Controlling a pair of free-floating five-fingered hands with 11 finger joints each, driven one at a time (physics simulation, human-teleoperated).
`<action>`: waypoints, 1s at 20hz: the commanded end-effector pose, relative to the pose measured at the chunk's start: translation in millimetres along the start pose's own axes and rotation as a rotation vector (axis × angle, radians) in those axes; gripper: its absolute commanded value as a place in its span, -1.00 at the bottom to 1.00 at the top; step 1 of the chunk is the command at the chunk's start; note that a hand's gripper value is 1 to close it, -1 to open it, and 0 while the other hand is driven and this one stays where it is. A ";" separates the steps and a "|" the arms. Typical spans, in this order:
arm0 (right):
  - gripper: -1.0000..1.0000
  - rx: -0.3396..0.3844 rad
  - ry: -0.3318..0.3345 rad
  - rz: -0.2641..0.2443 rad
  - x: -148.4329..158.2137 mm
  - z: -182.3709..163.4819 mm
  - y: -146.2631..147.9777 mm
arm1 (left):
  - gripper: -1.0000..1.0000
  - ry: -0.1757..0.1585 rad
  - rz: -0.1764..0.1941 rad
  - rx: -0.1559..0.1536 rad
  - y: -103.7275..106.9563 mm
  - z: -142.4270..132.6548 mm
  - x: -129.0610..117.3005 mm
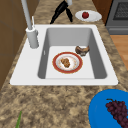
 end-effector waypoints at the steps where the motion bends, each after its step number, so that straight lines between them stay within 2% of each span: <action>1: -1.00 0.007 0.001 -0.003 1.2 -0.8 0.5 | 0.00 0.000 0.000 0.000 0.0 0.0 0.0; 8: -1.00 -0.012 0.005 0.010 12.4 17.4 16.9 | 0.00 0.000 0.000 0.000 0.0 0.0 0.0; 13: -1.00 -0.063 0.021 0.008 16.6 44.1 57.1 | 0.00 0.000 0.000 0.000 0.0 0.0 0.0; 20: -1.00 -0.089 0.035 0.001 27.9 90.2 73.1 | 0.00 0.000 0.000 0.000 0.0 0.0 0.0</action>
